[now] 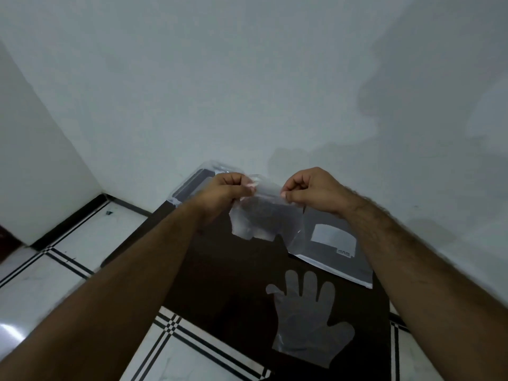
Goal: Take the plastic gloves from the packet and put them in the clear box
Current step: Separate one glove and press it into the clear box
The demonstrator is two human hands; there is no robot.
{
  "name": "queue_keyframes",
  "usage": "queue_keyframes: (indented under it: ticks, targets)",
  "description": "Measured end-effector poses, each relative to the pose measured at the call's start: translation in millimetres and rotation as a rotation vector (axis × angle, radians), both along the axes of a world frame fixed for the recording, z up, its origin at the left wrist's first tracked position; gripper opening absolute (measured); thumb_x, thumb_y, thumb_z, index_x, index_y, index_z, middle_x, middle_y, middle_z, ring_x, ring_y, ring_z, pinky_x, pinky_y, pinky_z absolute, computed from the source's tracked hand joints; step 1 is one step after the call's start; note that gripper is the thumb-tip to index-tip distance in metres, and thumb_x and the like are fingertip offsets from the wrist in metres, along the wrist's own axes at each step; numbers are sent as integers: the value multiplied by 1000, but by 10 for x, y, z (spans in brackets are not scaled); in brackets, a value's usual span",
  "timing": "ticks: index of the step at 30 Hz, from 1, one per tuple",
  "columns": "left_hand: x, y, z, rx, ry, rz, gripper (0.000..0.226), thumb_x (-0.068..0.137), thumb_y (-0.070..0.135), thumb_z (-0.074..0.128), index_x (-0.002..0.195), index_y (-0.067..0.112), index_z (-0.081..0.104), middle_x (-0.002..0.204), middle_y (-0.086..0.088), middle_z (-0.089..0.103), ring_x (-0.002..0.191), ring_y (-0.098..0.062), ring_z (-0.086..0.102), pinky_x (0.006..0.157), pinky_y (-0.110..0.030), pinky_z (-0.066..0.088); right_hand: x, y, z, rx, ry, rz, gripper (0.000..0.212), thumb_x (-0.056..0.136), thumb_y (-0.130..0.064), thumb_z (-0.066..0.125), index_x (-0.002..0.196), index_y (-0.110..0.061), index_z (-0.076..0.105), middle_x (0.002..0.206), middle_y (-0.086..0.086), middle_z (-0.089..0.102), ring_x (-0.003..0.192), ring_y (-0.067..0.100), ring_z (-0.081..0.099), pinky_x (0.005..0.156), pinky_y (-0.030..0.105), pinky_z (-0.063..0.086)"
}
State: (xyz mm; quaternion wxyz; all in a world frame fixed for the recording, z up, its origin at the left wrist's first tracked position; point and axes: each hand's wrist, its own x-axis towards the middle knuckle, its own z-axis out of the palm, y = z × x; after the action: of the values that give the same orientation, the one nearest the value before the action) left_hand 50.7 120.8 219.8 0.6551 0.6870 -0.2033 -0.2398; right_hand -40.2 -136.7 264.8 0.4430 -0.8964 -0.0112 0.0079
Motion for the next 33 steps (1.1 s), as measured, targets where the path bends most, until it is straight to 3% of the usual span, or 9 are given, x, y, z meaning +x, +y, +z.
queue_keyframes:
  ticks: [5, 9, 14, 19, 22, 28, 33]
  targets:
    - [453, 702, 121, 56, -94, 53, 16, 99, 17, 75, 98, 1, 75, 82, -11, 65, 67, -15, 59, 64, -27, 49, 412, 670, 70, -14, -36, -59, 7, 86, -19, 88, 91, -18, 83, 82, -6, 81, 74, 3, 74, 78, 25, 60]
    - [890, 1206, 246, 103, -177, -22, 11, 100, 21, 75, 96, 11, 76, 83, -8, 71, 75, -19, 65, 76, -37, 52, 739, 1213, 161, -13, -47, -58, 9, 86, -18, 88, 92, -17, 83, 83, -6, 81, 73, 3, 73, 75, 26, 61]
    - [1415, 1588, 376, 147, -253, -68, 12, 99, 1, 69, 106, -7, 73, 91, -14, 70, 76, -18, 65, 72, -29, 55, 1129, 1685, 310, 13, -23, -70, 9, 89, -10, 84, 97, -12, 79, 89, 2, 80, 79, 12, 74, 80, 37, 65]
    - [1904, 1720, 532, 150, -316, -83, 18, 100, 14, 74, 107, -2, 75, 85, -10, 71, 74, -17, 64, 70, -32, 50, 1601, 1944, 410, 337, 142, -108, 43, 84, -2, 86, 118, -7, 59, 115, 11, 77, 106, 19, 76, 87, 46, 64]
    - [2205, 1721, 638, 159, -361, -83, 13, 100, 12, 73, 108, 3, 77, 87, -8, 74, 75, -16, 66, 69, -31, 50, 1972, 2034, 444, 429, 234, -75, 54, 84, -1, 86, 127, -13, 56, 114, 13, 80, 104, 27, 79, 86, 43, 65]
    - [2776, 1724, 764, 164, -360, -25, 28, 90, 22, 74, 109, 0, 77, 91, -13, 74, 76, -16, 66, 67, -28, 52, 2672, 1955, 498, 247, 152, -173, 32, 84, 1, 85, 112, -7, 70, 89, 19, 79, 71, 23, 73, 69, 36, 59]
    - [3352, 1668, 780, 191, -350, 35, 17, 95, 15, 76, 105, 1, 77, 84, -5, 75, 70, -11, 66, 61, -21, 50, 3124, 1775, 530, 212, 51, -247, 14, 85, 3, 80, 98, -3, 78, 84, 9, 80, 76, 19, 74, 69, 31, 61]
